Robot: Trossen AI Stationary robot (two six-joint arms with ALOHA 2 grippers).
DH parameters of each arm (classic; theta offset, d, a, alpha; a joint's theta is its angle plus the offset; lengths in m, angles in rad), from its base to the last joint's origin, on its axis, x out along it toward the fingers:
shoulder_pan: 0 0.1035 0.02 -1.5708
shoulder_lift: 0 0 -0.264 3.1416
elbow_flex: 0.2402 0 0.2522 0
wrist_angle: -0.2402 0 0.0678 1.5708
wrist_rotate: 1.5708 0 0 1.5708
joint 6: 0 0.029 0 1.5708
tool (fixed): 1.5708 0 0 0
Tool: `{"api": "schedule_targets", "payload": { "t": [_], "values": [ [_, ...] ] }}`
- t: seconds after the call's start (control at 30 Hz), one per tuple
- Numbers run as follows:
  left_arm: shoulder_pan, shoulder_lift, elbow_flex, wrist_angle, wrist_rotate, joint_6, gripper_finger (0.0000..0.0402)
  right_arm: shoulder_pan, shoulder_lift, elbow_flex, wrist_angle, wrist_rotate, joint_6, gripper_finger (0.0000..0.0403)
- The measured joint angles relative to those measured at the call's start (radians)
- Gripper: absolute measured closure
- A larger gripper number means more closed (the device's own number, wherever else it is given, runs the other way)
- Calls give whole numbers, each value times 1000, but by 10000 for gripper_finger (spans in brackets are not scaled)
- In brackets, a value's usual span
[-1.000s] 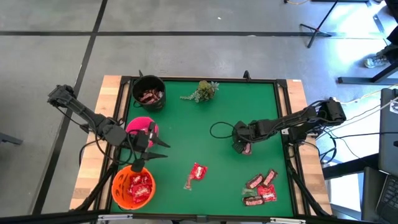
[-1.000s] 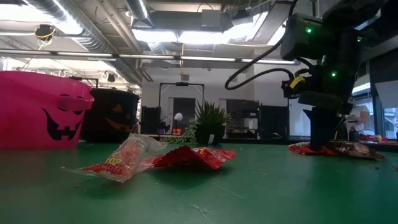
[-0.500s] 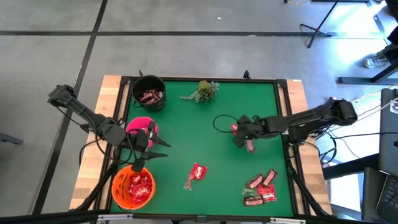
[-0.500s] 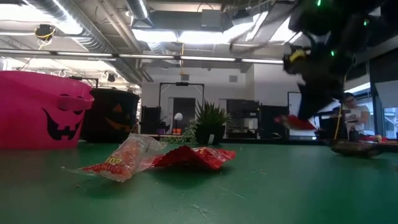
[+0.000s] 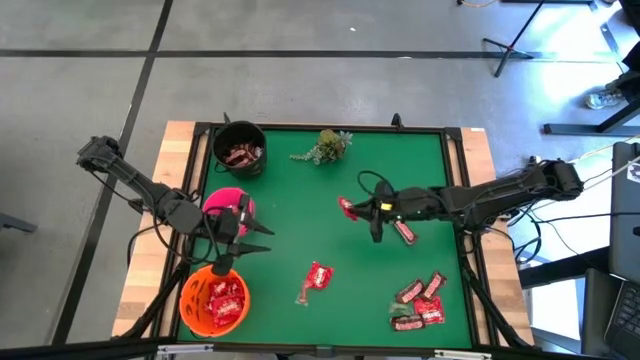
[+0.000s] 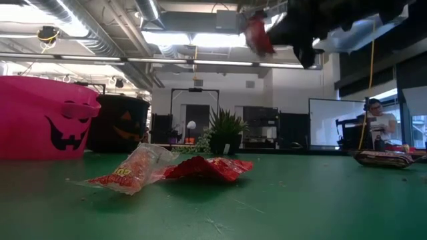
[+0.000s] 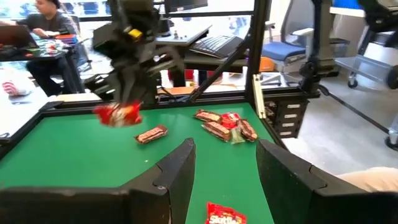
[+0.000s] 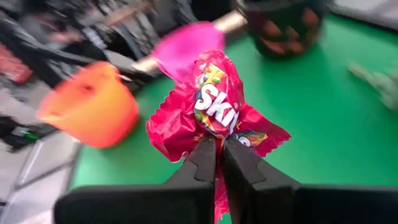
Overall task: Sort candy
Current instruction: Put the red candy into the orange bucket
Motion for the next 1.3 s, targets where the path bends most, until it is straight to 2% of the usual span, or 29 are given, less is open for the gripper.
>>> {"api": "schedule_targets", "payload": {
  "t": [0.33,0.93,1.13,1.3],
  "values": [
    [0,21,0,14,-197,0,242,84,7,0,211,38,-70,394],
    [82,189,-1,189,-201,61,238,87,138,1,425,26,-80,393],
    [90,196,-1,204,-199,61,201,87,178,26,484,-4,-94,393],
    [89,197,-1,212,-191,61,160,87,256,120,475,-57,-127,393]
  ]
}}
